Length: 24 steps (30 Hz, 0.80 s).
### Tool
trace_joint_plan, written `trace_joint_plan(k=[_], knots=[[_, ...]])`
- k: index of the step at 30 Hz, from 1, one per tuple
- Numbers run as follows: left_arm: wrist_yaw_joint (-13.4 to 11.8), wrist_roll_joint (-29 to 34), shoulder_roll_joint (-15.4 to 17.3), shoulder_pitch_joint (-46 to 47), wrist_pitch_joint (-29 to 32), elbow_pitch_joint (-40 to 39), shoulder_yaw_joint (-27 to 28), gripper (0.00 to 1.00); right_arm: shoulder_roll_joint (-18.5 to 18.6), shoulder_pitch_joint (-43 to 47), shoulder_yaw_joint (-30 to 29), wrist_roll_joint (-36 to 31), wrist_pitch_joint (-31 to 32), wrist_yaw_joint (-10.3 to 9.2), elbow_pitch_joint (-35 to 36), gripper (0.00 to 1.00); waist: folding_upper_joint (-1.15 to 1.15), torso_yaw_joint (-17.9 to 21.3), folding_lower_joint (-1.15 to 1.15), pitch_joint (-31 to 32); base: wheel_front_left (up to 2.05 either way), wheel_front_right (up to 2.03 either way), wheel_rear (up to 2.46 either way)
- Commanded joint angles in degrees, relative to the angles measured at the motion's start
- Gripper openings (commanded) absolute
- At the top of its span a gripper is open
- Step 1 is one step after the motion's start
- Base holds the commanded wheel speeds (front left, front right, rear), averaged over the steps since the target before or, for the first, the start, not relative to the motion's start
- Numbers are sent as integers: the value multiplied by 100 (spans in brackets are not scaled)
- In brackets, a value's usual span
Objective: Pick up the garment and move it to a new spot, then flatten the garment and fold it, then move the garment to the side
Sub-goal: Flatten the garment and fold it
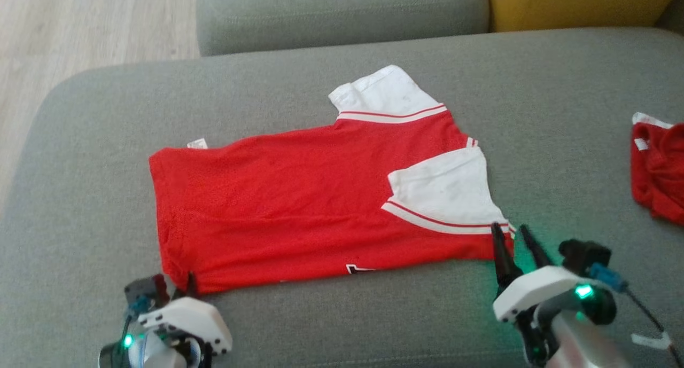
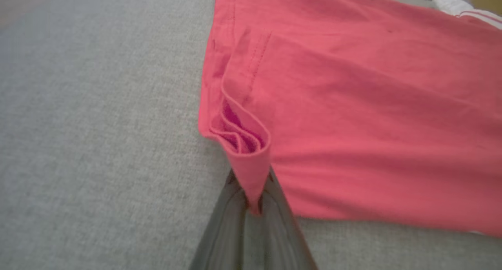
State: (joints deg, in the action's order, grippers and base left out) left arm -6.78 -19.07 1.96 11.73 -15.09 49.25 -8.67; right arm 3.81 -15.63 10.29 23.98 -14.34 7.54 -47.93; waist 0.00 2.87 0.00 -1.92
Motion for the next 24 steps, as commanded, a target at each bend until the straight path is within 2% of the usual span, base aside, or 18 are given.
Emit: trace_joint_plan(k=[1, 5, 9, 16, 24], knots=[[-48, 79, 133, 154, 10, -285, 151, 100, 54, -242, 65, -13, -51, -5, 263, 100, 0, -33, 0, -93, 0, 0, 0], [-17, 268, 169, 440, 10, -645, 70, 100, 68, -537, 37, -116, -54, -5, 480, 100, 0, -62, 0, -271, 0, 0, 0], [60, 422, 370, 1038, 121, -658, -46, 100, 71, -971, 134, -225, 43, -5, 648, 100, 0, -74, 0, -462, 0, 0, 0], [220, 632, 924, 2273, 793, -368, -173, 100, 99, -1906, 370, -372, 269, -5, 777, 100, 0, 13, 0, -931, 0, 0, 0], [401, 581, 1378, 3269, 1297, 205, -111, 100, 109, -2725, 580, -368, 317, -5, 729, 100, 0, 112, 0, -1500, 0, 0, 0]])
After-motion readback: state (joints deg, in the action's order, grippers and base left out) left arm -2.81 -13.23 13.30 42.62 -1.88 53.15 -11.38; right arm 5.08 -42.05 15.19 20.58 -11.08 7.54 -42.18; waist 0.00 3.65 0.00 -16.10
